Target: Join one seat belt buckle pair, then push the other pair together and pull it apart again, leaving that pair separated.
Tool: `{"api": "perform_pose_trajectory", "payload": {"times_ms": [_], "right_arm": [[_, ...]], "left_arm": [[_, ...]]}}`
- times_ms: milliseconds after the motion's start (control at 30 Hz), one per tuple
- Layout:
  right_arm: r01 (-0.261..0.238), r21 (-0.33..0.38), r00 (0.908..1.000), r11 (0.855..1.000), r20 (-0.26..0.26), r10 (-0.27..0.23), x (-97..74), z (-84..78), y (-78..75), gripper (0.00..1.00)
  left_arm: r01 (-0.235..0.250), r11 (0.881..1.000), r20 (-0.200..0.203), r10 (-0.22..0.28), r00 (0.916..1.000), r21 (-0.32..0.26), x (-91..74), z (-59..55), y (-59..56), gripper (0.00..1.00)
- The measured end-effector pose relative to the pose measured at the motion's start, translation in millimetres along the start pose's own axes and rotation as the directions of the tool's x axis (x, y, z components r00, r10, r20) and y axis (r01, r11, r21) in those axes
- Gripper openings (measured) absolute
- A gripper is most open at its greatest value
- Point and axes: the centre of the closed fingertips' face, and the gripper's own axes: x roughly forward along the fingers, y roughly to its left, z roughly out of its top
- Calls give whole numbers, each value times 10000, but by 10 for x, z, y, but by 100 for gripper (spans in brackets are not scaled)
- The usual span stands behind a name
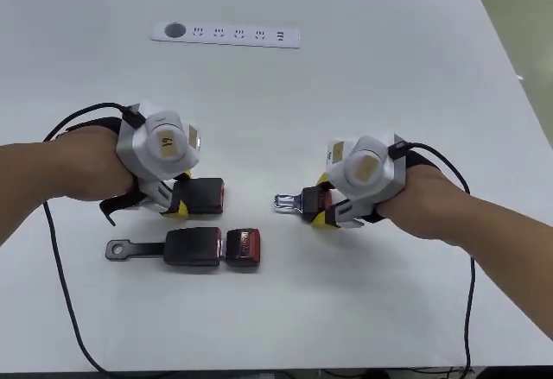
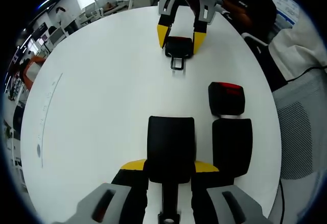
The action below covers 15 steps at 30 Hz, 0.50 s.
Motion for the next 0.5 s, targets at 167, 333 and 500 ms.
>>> {"api": "perform_pose_trajectory", "payload": {"times_ms": [167,333,500], "right_arm": [[-20,-14,10000,10000,81,20,31,56,14,33],[-43,-31,9999,10000,104,43,56,92,8,33],[-53,-38,9999,10000,148,54,68,132,26,33]], "left_arm": [[6,10000,1,-6,10000,12,-10,-1,-5,33],[16,10000,4,-16,10000,22,-1,-15,5,33],[24,10000,-7,-24,10000,37,-11,-9,-7,33]]}}
